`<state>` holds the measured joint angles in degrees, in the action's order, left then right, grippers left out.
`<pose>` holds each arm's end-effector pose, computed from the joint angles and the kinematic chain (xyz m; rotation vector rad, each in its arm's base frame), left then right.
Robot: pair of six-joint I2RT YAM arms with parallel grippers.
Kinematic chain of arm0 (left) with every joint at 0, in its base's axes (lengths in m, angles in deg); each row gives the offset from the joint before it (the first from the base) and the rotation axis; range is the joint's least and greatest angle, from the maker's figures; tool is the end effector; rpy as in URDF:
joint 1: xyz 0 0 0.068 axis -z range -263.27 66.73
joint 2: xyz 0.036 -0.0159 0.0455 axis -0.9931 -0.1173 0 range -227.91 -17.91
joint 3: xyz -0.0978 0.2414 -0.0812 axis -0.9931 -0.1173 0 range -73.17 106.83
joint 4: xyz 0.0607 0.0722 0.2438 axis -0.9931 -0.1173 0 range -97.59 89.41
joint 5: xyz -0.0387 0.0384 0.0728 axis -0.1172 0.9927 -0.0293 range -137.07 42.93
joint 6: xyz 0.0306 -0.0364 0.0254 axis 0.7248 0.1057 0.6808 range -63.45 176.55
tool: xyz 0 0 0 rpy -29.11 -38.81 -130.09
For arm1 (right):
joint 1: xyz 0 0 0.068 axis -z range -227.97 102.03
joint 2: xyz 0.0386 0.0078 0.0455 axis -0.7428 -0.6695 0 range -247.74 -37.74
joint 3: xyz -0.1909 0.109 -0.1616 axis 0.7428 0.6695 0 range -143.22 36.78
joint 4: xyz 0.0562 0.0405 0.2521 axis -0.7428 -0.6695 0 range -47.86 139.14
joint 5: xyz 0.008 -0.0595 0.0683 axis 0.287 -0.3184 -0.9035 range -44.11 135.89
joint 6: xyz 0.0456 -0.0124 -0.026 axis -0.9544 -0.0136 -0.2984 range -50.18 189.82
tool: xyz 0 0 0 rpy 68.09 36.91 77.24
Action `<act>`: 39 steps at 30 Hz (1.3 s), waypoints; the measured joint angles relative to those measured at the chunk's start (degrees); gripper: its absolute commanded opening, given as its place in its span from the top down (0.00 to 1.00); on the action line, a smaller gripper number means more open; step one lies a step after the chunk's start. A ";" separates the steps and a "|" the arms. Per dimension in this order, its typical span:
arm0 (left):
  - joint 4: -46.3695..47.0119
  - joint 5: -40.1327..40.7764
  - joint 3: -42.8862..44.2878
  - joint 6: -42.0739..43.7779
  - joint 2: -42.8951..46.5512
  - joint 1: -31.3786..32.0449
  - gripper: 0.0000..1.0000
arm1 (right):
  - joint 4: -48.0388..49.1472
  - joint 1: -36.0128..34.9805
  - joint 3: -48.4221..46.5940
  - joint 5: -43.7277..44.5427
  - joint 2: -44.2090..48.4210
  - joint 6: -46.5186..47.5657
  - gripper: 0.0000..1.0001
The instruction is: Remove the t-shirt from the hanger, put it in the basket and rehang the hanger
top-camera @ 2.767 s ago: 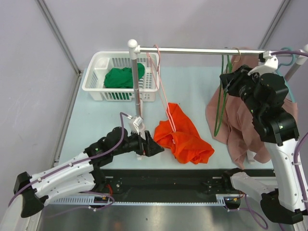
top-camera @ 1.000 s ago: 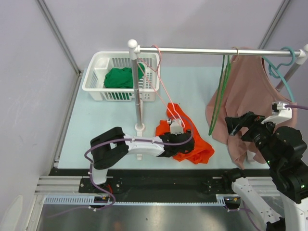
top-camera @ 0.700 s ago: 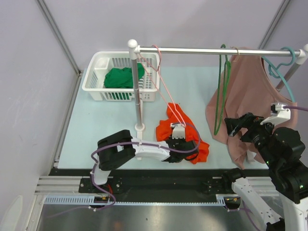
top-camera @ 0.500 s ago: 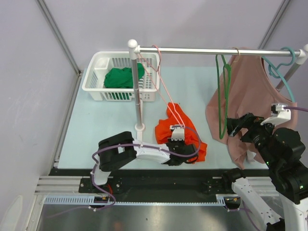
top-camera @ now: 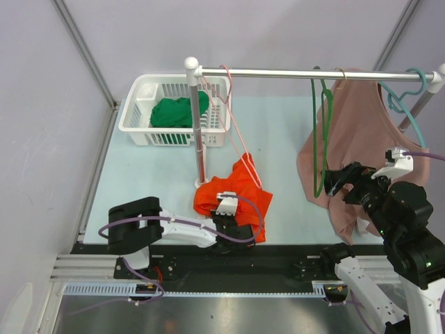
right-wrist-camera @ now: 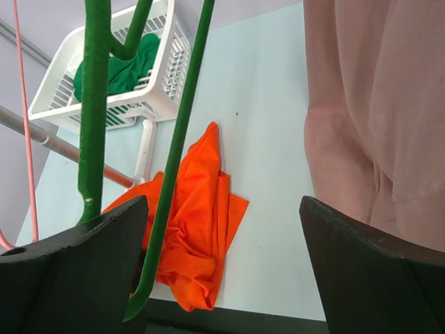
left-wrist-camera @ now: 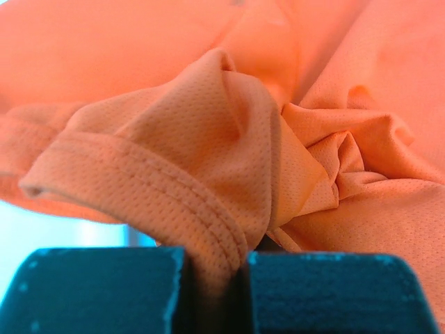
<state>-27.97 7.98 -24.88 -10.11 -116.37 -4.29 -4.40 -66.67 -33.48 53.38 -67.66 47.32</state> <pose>0.0826 -0.2714 0.1328 0.1097 2.1636 0.1076 0.0446 0.0103 0.4245 0.1542 1.8101 0.3948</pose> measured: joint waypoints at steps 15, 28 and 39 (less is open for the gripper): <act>-16.46 -5.03 -9.29 -11.19 29.09 -3.02 1.00 | 1.68 0.00 0.83 0.02 -0.11 -0.20 0.05; -15.72 -17.88 -8.20 9.25 52.61 -38.36 1.00 | 2.08 0.00 0.83 0.07 -0.11 -0.39 0.05; -5.73 -42.93 28.04 28.89 31.04 -68.28 1.00 | 1.81 -0.11 0.46 0.28 -0.13 -0.39 0.05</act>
<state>-33.70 -34.95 3.16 18.79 -85.33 -72.57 -2.58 -66.78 -33.02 53.66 -67.79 46.93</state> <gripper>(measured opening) 0.047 0.954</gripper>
